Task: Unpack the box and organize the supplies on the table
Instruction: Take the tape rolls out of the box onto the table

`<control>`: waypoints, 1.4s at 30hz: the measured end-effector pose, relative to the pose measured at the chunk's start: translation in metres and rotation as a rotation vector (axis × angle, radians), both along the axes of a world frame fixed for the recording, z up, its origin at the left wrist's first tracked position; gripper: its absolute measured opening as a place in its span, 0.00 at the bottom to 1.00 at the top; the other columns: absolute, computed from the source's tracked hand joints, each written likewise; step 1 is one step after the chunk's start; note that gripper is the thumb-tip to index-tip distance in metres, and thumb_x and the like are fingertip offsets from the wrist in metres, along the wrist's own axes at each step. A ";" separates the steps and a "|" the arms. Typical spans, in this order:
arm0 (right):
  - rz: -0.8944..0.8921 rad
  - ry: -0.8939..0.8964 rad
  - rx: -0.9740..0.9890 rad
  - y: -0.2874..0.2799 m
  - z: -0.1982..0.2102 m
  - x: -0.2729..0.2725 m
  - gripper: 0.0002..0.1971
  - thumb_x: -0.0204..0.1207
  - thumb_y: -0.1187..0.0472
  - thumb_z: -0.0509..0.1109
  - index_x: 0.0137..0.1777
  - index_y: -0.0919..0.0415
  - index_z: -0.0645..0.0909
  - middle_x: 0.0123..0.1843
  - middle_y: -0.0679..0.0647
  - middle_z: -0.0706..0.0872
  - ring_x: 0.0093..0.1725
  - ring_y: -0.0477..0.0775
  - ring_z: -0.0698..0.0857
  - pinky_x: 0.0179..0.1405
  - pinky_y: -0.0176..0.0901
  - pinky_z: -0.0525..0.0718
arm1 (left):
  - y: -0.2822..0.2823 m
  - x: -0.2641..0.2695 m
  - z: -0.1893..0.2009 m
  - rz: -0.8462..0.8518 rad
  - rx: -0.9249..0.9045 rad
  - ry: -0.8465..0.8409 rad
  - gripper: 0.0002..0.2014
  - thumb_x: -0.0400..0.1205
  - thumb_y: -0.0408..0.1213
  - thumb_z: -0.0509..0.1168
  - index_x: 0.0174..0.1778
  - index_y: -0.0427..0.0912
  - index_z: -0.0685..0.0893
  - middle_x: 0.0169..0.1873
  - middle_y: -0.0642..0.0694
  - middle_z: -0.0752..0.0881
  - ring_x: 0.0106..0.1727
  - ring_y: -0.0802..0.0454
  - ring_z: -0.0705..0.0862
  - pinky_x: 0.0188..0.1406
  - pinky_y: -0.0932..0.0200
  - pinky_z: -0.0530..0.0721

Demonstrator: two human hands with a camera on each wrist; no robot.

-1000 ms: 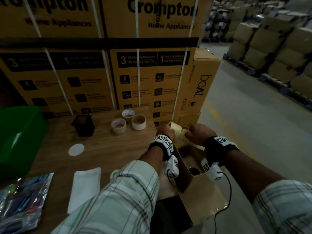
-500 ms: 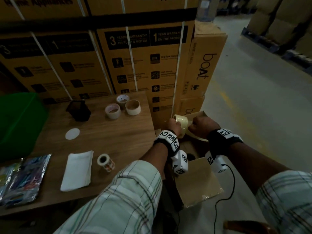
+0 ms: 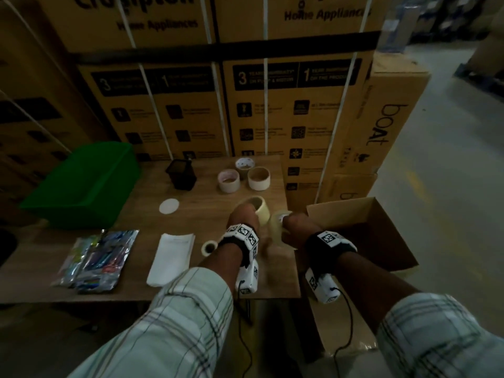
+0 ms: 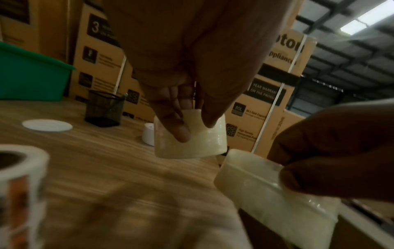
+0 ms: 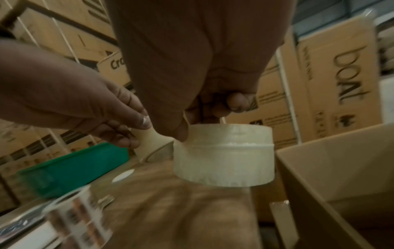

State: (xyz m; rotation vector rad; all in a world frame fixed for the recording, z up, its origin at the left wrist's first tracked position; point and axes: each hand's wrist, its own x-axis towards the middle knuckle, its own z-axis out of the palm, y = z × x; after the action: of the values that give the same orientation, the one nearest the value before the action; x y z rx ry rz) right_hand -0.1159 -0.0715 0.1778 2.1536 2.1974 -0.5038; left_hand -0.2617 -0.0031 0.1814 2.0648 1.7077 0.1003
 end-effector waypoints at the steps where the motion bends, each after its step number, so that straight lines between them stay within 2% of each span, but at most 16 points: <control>1: 0.002 -0.006 0.003 0.006 -0.010 -0.006 0.22 0.69 0.51 0.66 0.62 0.60 0.79 0.60 0.61 0.84 0.60 0.64 0.83 0.60 0.50 0.82 | 0.002 -0.007 -0.007 0.007 0.006 0.022 0.15 0.84 0.37 0.61 0.64 0.38 0.84 0.65 0.38 0.84 0.66 0.38 0.82 0.65 0.49 0.79; 3: 0.011 -0.007 0.009 0.015 -0.028 -0.017 0.23 0.68 0.50 0.66 0.62 0.61 0.79 0.62 0.60 0.83 0.62 0.62 0.82 0.63 0.51 0.81 | 0.003 -0.018 -0.021 0.035 0.006 0.037 0.14 0.84 0.36 0.60 0.63 0.39 0.85 0.64 0.38 0.85 0.64 0.38 0.83 0.64 0.48 0.82; 5: 0.004 -0.033 -0.011 0.018 -0.037 -0.027 0.25 0.71 0.51 0.66 0.65 0.62 0.78 0.67 0.62 0.81 0.66 0.63 0.79 0.67 0.51 0.79 | 0.007 -0.024 -0.035 0.062 -0.013 0.042 0.14 0.84 0.35 0.60 0.61 0.40 0.86 0.62 0.39 0.86 0.62 0.38 0.85 0.62 0.48 0.83; 8: -0.035 -0.088 0.000 0.027 -0.055 -0.035 0.22 0.77 0.55 0.63 0.68 0.67 0.75 0.69 0.65 0.78 0.68 0.64 0.76 0.69 0.51 0.73 | 0.010 -0.023 -0.049 0.079 -0.060 0.025 0.13 0.84 0.39 0.62 0.61 0.43 0.86 0.61 0.40 0.86 0.62 0.39 0.85 0.62 0.49 0.83; 10: -0.055 -0.106 0.012 0.033 -0.062 -0.036 0.22 0.80 0.55 0.60 0.69 0.67 0.74 0.69 0.66 0.78 0.68 0.65 0.76 0.70 0.52 0.71 | 0.012 -0.016 -0.055 0.091 -0.083 0.023 0.14 0.84 0.42 0.61 0.61 0.45 0.87 0.62 0.41 0.86 0.62 0.39 0.85 0.62 0.50 0.83; 12: -0.060 -0.098 0.013 0.038 -0.069 -0.036 0.21 0.80 0.53 0.60 0.68 0.66 0.74 0.69 0.66 0.78 0.67 0.64 0.77 0.69 0.53 0.72 | 0.015 -0.011 -0.058 0.118 -0.099 0.039 0.14 0.84 0.41 0.60 0.59 0.44 0.87 0.61 0.40 0.86 0.63 0.39 0.84 0.62 0.49 0.83; 16: -0.037 -0.117 -0.025 0.043 -0.079 -0.035 0.21 0.80 0.58 0.60 0.71 0.66 0.72 0.71 0.65 0.76 0.70 0.65 0.74 0.72 0.54 0.71 | 0.017 -0.009 -0.062 0.098 -0.117 0.097 0.15 0.86 0.34 0.56 0.61 0.37 0.85 0.63 0.36 0.85 0.66 0.38 0.82 0.65 0.48 0.79; 20: -0.013 -0.129 -0.049 0.044 -0.087 -0.038 0.22 0.79 0.62 0.61 0.73 0.67 0.70 0.73 0.67 0.72 0.74 0.68 0.69 0.76 0.56 0.68 | 0.014 -0.010 -0.068 0.030 -0.116 0.088 0.13 0.84 0.34 0.57 0.58 0.38 0.85 0.62 0.36 0.85 0.65 0.37 0.82 0.67 0.44 0.78; 25: -0.012 -0.113 -0.048 0.050 -0.088 -0.039 0.23 0.77 0.64 0.64 0.72 0.66 0.70 0.74 0.66 0.71 0.75 0.68 0.67 0.75 0.56 0.69 | 0.016 -0.016 -0.062 0.041 -0.146 0.049 0.15 0.85 0.34 0.55 0.62 0.36 0.82 0.65 0.34 0.82 0.66 0.36 0.80 0.69 0.44 0.77; 30: -0.046 -0.115 -0.063 0.050 -0.088 -0.042 0.24 0.77 0.63 0.64 0.74 0.65 0.69 0.75 0.66 0.69 0.75 0.68 0.67 0.72 0.55 0.71 | 0.014 -0.022 -0.062 -0.038 -0.152 0.106 0.14 0.83 0.36 0.59 0.61 0.38 0.83 0.63 0.36 0.84 0.64 0.37 0.82 0.65 0.46 0.80; 34: -0.048 -0.093 -0.071 0.043 -0.082 -0.042 0.26 0.78 0.64 0.63 0.76 0.64 0.66 0.76 0.67 0.66 0.77 0.70 0.64 0.71 0.58 0.74 | 0.007 -0.022 -0.054 -0.065 -0.147 0.091 0.14 0.84 0.35 0.57 0.62 0.38 0.82 0.65 0.36 0.82 0.66 0.37 0.80 0.68 0.42 0.77; 38: -0.058 -0.032 0.088 0.025 -0.067 -0.041 0.23 0.76 0.61 0.64 0.72 0.59 0.71 0.72 0.65 0.73 0.70 0.69 0.72 0.63 0.59 0.79 | 0.000 -0.027 -0.039 -0.057 -0.097 -0.055 0.14 0.84 0.34 0.55 0.59 0.39 0.83 0.63 0.37 0.83 0.65 0.37 0.81 0.66 0.45 0.79; 42: -0.068 -0.024 0.206 -0.001 -0.045 -0.043 0.19 0.77 0.58 0.64 0.69 0.59 0.76 0.69 0.63 0.77 0.66 0.67 0.77 0.60 0.54 0.79 | -0.010 -0.037 -0.023 -0.185 -0.068 -0.141 0.13 0.84 0.36 0.57 0.60 0.41 0.84 0.58 0.39 0.86 0.61 0.39 0.84 0.60 0.48 0.82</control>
State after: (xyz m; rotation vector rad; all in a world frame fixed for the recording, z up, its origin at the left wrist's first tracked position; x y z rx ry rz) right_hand -0.1588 -0.0728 0.1332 2.3259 2.2611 -0.2613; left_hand -0.2983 -0.0135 0.1583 2.1017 1.4113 0.1250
